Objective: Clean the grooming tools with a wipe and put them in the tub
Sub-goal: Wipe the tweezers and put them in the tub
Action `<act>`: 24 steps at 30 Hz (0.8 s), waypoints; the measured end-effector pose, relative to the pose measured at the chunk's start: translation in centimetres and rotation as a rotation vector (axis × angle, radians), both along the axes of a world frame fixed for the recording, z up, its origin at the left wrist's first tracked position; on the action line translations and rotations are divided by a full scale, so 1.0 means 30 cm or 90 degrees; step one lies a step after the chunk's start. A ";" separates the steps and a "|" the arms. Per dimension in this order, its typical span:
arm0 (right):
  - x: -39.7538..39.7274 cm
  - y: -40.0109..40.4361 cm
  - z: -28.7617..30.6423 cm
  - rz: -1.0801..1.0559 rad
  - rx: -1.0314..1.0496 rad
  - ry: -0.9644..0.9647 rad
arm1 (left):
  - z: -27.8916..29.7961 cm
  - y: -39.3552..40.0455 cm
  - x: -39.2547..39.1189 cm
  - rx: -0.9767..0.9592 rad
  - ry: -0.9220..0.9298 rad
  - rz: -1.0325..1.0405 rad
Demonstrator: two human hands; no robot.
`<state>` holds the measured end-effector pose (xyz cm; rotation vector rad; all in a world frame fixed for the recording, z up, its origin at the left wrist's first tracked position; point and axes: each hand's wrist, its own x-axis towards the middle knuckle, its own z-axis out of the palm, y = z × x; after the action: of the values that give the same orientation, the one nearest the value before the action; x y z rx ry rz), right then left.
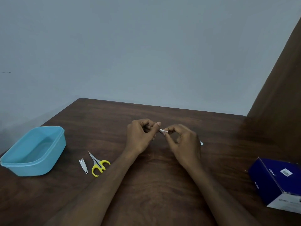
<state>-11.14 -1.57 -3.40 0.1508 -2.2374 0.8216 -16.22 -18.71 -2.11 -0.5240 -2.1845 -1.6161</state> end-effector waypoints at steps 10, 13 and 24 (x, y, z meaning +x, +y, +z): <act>0.007 -0.001 0.010 -0.003 -0.001 -0.016 | -0.005 -0.004 -0.013 -0.016 0.036 0.053; 0.018 0.002 0.024 -0.032 -0.055 0.034 | -0.009 -0.004 -0.015 -0.030 0.037 0.045; 0.025 -0.019 0.015 -0.103 0.097 -0.081 | -0.011 -0.005 -0.046 0.199 -0.143 0.029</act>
<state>-10.39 -2.14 -2.95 -0.0124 -2.3962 0.5891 -17.59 -18.86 -2.45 -0.2080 -2.0171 -2.0245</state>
